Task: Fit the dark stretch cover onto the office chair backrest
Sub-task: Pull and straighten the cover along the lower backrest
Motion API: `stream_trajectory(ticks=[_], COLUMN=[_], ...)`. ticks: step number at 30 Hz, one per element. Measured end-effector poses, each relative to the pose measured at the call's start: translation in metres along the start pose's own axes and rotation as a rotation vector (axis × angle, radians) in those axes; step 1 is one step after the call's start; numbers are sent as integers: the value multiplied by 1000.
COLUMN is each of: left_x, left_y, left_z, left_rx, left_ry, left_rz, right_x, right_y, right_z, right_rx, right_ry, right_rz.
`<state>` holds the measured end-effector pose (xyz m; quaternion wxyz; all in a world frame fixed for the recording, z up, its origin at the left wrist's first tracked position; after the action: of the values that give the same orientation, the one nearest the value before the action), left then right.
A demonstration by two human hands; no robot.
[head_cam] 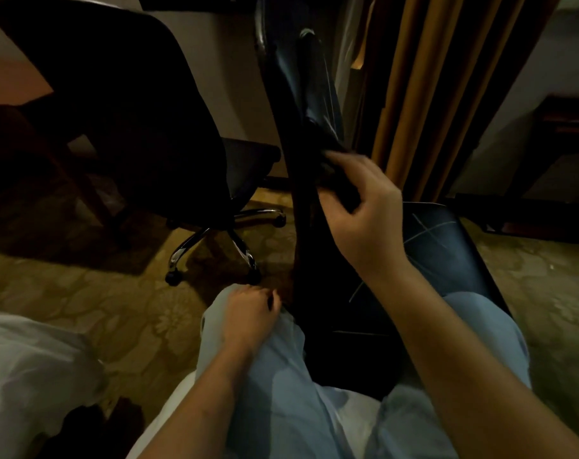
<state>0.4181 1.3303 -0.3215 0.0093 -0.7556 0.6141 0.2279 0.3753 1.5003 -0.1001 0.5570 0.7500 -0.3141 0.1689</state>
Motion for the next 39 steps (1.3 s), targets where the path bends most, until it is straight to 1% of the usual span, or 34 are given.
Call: stream_trajectory(ticks=[2,4,8,11,14,16,19,20,22,24,29,32,36,39], left_x=[1,2,3,6,9,7,2,2,2,2,2,3,1,3], left_y=[-1,-1,2,0,-3,-2,0,0,0,1,1,-1,2,-2], left_z=[0,1,4,5,5,3,1,1,0,0,-1,-2,-4,-2], left_rx=[-5,2,12,-15,0,5,12,20,28,42,-38,-7,36,23], left_ry=[3,10,8,-43,-72,-75,-56,-41,-25,-14,-57,-69,-43,-90], left_rz=[-5,-4,-12,-4,26,21,-13,-15,-10,-19,7,21,-3,13], right_x=[9,8,-10,-29,-35,-29,-16,-12,-6,-7,-31,-51,-69,-60], right_y=[11,16,0,-20,-29,-25,-4,3,15,18,-1,-25,-43,-36], right_z=[2,6,12,13,10,3,-11,-13,-9,1,12,12,7,-1], right_rx=[-3,-12,-18,-3,13,-40,-193,-221,-219,-176,-156,-124,-69,-109], right_ry=[-40,-66,-31,-97,-127,-125,-111,-101,-93,-113,-136,-186,-207,-180], right_rz=[-95,-123,-82,-51,-42,-72,-115,-115,-116,-114,-12,55,157,142])
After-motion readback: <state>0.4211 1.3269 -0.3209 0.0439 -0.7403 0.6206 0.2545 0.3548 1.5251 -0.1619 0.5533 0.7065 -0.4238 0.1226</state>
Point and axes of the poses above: each hand's wrist, its own y-axis towards the middle knuckle, its own z-axis out of the palm, x = y × z, the point moved 3 cm from there along y, towards the middle knuckle
